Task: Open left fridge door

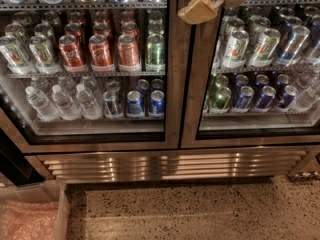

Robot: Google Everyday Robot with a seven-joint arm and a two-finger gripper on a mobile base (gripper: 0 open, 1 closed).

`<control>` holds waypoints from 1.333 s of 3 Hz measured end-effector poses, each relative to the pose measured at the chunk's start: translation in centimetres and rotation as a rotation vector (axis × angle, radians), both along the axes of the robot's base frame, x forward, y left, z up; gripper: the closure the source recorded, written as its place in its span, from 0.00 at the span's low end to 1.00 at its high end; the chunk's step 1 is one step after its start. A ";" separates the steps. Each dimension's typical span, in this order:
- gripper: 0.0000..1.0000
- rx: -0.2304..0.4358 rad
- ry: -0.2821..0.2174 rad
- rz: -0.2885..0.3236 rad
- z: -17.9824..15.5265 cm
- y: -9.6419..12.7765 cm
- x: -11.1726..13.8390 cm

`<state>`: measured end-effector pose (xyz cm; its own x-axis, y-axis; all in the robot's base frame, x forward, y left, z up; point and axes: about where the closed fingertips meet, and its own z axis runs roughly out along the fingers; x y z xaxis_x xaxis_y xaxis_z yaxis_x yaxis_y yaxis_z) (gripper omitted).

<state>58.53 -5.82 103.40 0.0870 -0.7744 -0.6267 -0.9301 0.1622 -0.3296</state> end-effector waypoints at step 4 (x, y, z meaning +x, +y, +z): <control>1.00 0.000 -0.001 0.000 0.6 -0.6 1.0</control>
Offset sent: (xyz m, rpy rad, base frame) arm -0.2171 -0.0378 -0.0074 0.2562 0.1525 0.0331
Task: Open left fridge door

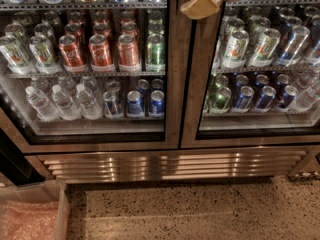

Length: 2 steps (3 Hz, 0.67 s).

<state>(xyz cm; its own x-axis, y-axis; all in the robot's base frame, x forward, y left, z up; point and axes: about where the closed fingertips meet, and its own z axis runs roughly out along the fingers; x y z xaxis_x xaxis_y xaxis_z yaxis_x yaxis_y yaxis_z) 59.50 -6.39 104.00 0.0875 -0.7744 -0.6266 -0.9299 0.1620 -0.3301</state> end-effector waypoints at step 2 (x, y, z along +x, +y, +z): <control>1.00 -0.003 -0.008 -0.001 0.1 0.0 0.1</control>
Offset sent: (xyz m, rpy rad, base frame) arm -0.0561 -0.0019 0.0116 -0.0328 -0.1280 -0.0522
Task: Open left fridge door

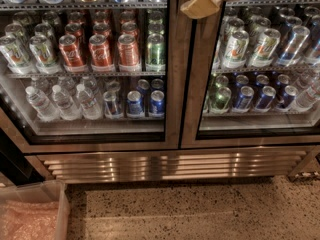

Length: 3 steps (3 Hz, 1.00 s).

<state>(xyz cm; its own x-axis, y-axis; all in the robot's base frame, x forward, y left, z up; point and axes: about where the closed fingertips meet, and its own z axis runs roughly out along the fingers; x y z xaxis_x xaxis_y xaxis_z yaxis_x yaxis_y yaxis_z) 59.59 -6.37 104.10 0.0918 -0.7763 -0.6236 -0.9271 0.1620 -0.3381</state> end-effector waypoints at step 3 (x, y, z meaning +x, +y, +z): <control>1.00 0.005 -0.017 -0.035 0.5 -0.7 -1.7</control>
Offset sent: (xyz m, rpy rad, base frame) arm -0.1991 -0.0484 -0.0010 0.0839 -0.1153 -0.3235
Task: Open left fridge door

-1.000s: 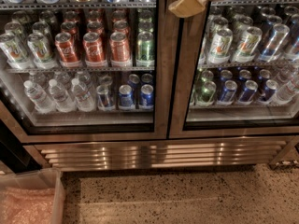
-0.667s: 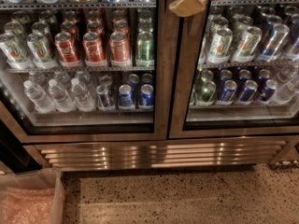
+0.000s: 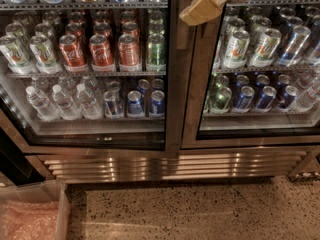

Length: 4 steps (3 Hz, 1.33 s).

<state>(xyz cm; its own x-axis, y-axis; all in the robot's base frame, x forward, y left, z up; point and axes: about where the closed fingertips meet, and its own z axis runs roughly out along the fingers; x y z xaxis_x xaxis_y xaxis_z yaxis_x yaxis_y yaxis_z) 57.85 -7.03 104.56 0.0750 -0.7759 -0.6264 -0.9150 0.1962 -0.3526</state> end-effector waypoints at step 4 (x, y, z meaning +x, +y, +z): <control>0.64 -0.008 0.000 -0.026 -0.6 -0.2 -1.5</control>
Offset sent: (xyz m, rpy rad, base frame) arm -0.0121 -0.0058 -0.0081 -0.0092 0.0000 -0.0299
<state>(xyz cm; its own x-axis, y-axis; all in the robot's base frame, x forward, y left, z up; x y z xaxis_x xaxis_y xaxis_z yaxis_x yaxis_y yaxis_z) 56.30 -7.19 103.97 0.0547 -0.7828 -0.6198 -0.9097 0.2168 -0.3541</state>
